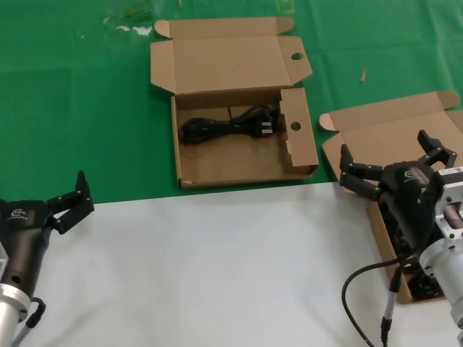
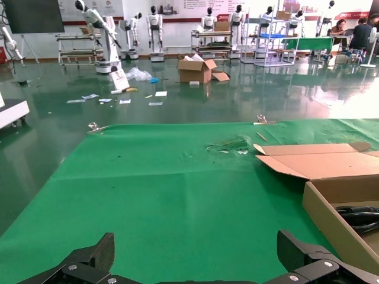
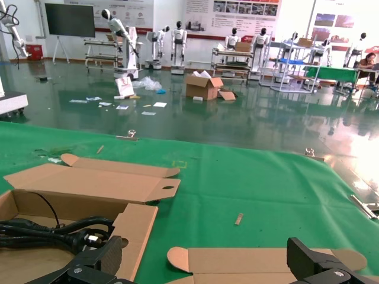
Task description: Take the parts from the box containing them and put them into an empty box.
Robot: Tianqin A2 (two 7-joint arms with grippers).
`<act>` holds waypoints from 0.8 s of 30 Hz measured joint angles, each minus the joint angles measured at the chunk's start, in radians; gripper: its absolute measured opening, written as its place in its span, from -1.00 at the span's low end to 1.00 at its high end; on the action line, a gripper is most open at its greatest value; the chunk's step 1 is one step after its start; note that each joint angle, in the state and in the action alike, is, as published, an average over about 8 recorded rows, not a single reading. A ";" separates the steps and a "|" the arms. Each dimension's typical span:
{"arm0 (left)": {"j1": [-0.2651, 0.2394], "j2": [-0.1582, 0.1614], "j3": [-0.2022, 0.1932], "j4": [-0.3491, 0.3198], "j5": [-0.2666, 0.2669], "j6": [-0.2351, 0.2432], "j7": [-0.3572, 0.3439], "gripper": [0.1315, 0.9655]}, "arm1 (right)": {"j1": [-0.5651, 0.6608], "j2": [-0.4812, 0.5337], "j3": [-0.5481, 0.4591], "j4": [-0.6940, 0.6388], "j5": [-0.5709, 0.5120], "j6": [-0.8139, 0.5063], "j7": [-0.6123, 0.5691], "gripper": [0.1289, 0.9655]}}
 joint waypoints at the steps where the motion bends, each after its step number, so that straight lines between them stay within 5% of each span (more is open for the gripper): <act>1: 0.000 0.000 0.000 0.000 0.000 0.000 0.000 1.00 | 0.000 0.000 0.000 0.000 0.000 0.000 0.000 1.00; 24: 0.000 0.000 0.000 0.000 0.000 0.000 0.000 1.00 | 0.000 0.000 0.000 0.000 0.000 0.000 0.000 1.00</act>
